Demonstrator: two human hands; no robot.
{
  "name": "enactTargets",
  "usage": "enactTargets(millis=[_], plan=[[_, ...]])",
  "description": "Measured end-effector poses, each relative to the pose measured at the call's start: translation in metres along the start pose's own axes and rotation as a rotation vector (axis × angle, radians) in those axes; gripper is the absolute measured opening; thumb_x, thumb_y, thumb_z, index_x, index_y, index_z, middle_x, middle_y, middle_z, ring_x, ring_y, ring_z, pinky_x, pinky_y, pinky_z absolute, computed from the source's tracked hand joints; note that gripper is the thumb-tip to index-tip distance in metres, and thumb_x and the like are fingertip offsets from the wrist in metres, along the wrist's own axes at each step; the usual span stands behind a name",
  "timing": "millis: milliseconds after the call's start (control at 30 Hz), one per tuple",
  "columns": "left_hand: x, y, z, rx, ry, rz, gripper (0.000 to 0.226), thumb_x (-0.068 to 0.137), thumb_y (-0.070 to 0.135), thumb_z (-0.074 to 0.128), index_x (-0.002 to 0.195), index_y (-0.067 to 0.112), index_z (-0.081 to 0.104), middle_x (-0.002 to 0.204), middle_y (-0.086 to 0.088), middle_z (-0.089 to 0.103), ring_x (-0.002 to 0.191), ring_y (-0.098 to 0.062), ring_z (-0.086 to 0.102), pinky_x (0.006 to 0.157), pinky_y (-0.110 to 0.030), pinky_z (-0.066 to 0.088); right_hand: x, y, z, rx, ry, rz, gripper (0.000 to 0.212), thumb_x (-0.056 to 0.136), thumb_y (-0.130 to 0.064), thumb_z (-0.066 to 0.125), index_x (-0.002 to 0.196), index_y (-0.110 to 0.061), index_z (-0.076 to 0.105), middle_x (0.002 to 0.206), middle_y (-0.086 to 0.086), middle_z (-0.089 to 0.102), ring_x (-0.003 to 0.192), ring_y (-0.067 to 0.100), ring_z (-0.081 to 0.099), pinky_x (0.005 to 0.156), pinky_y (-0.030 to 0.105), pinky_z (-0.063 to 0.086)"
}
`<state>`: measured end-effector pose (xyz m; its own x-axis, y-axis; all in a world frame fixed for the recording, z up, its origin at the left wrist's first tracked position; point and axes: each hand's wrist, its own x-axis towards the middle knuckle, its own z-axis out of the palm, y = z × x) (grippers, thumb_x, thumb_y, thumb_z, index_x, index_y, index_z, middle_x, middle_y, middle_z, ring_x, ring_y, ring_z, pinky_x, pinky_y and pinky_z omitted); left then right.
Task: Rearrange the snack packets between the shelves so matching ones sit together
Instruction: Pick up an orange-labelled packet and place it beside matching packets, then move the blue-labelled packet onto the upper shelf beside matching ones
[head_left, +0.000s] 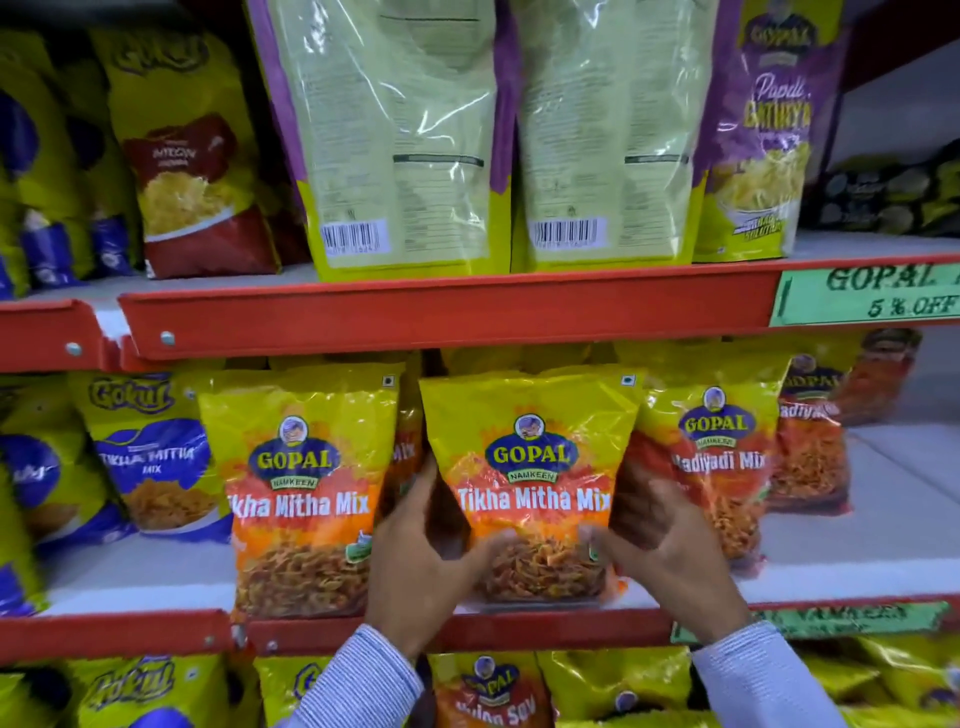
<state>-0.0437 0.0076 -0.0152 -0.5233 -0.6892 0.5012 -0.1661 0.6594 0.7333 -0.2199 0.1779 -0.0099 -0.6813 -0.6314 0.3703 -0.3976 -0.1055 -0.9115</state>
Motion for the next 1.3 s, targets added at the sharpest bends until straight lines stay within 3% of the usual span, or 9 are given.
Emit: enactTargets(millis=[167, 300, 467, 567, 667, 800, 967, 1133, 1300], plan=[[0.035, 0.046, -0.008, 0.204, 0.350, 0.484, 0.056, 0.092, 0.032, 0.067, 0.141, 0.010, 0.051, 0.142, -0.011, 0.056, 0.135, -0.017, 0.047, 0.118, -0.027, 0.035, 0.026, -0.052, 0.002, -0.559, 0.550, -0.605, 0.027, 0.095, -0.026, 0.057, 0.118, -0.015, 0.062, 0.115, 0.009, 0.065, 0.110, 0.024, 0.057, 0.104, 0.018, 0.035], [0.071, 0.069, -0.005, 0.453, 0.322, 0.547, 0.032, 0.097, 0.016, 0.056, 0.125, 0.004, 0.064, 0.124, -0.021, 0.069, 0.117, -0.041, 0.061, 0.110, -0.047, 0.041, 0.065, -0.078, 0.004, -0.839, 0.451, -0.541, 0.028, 0.096, -0.027, 0.053, 0.112, -0.010, 0.068, 0.110, 0.020, 0.071, 0.108, 0.041, 0.058, 0.098, 0.046, 0.045], [0.094, 0.086, -0.012, 0.527, 0.132, 0.356, 0.033, 0.087, 0.015, 0.052, 0.115, 0.013, 0.070, 0.104, -0.024, 0.075, 0.093, -0.048, 0.066, 0.083, -0.051, 0.057, 0.089, -0.086, -0.005, -0.815, 0.309, -0.548, 0.025, 0.090, -0.021, 0.054, 0.100, -0.010, 0.074, 0.098, 0.023, 0.076, 0.092, 0.046, 0.067, 0.083, 0.047, 0.054], [0.101, 0.094, -0.014, 0.543, 0.089, 0.374, 0.036, 0.082, 0.014, 0.055, 0.115, 0.015, 0.071, 0.097, -0.027, 0.076, 0.085, -0.051, 0.067, 0.071, -0.050, 0.056, 0.103, -0.088, -0.004, -0.906, 0.260, -0.454, 0.024, 0.096, -0.020, 0.055, 0.111, -0.008, 0.070, 0.114, 0.027, 0.071, 0.105, 0.051, 0.062, 0.084, 0.050, 0.053], [0.108, 0.095, -0.011, 0.573, 0.065, 0.352, 0.038, 0.084, 0.008, 0.062, 0.120, 0.018, 0.068, 0.113, -0.024, 0.073, 0.099, -0.051, 0.066, 0.078, -0.050, 0.056, 0.111, -0.086, -0.001, -0.986, 0.250, -0.354, 0.027, 0.098, -0.024, 0.052, 0.118, -0.011, 0.066, 0.124, 0.024, 0.067, 0.113, 0.048, 0.059, 0.087, 0.048, 0.052], [0.102, 0.085, -0.010, 0.643, 0.097, 0.449, 0.039, 0.089, 0.013, 0.059, 0.128, 0.015, 0.064, 0.120, -0.023, 0.071, 0.105, -0.049, 0.065, 0.088, -0.050, 0.054, 0.094, -0.074, 0.002, -1.009, 0.345, -0.640, 0.025, 0.095, -0.024, 0.052, 0.098, -0.006, 0.068, 0.100, 0.025, 0.071, 0.093, 0.047, 0.064, 0.082, 0.047, 0.050], [0.078, 0.056, -0.017, 0.754, 0.115, 0.585, 0.055, 0.101, 0.038, 0.047, 0.151, 0.016, 0.039, 0.158, -0.011, 0.046, 0.148, -0.040, 0.037, 0.124, -0.063, 0.022, 0.075, -0.059, 0.012, -1.119, 0.235, -0.602, 0.052, 0.102, -0.039, 0.039, 0.144, -0.010, 0.045, 0.150, 0.017, 0.050, 0.142, 0.038, 0.040, 0.121, 0.055, 0.028], [0.037, 0.017, -0.039, 0.802, 0.063, 0.670, 0.066, 0.102, 0.045, 0.043, 0.157, 0.014, 0.026, 0.169, -0.014, 0.020, 0.157, -0.044, 0.007, 0.123, -0.071, 0.008, 0.035, -0.038, 0.040, -1.063, 0.239, -0.688, 0.068, 0.100, -0.050, 0.035, 0.157, -0.020, 0.015, 0.168, 0.010, 0.013, 0.156, 0.033, 0.004, 0.125, 0.061, 0.008], [-0.014, -0.042, -0.074, 0.863, 0.013, 0.632, 0.065, 0.101, 0.043, 0.042, 0.157, 0.016, 0.027, 0.170, -0.013, 0.019, 0.158, -0.041, 0.007, 0.123, -0.070, 0.013, -0.020, 0.000, 0.085, -1.011, 0.150, -0.795, 0.071, 0.096, -0.044, 0.047, 0.157, -0.021, 0.017, 0.168, 0.012, 0.010, 0.156, 0.034, 0.006, 0.125, 0.060, 0.009]])
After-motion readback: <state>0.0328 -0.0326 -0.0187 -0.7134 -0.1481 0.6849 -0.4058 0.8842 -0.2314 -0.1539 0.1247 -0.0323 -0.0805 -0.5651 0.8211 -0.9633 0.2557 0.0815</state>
